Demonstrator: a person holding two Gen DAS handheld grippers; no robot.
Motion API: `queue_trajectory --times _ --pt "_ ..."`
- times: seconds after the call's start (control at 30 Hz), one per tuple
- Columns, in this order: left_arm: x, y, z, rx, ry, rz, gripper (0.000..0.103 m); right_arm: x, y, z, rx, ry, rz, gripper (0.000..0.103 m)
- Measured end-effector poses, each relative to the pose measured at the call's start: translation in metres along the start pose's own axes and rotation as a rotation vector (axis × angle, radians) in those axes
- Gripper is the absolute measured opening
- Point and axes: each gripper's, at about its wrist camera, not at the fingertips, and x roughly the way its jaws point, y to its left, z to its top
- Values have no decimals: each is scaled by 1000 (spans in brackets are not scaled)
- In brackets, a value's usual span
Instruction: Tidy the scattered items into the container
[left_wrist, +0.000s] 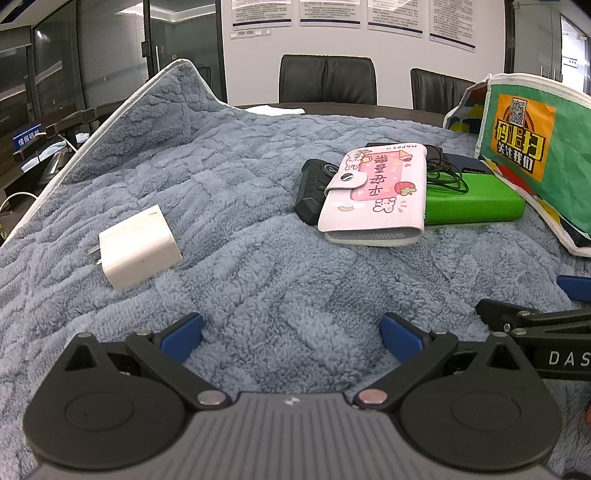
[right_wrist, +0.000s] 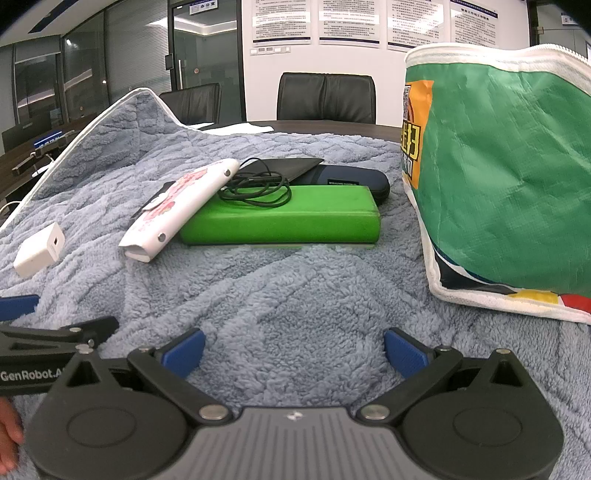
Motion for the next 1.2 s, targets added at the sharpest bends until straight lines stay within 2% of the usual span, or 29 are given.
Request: queue_trajectory --times 1.2 --pt "1 0 4 -2 1 -8 103 0 0 0 0 0 0 103"
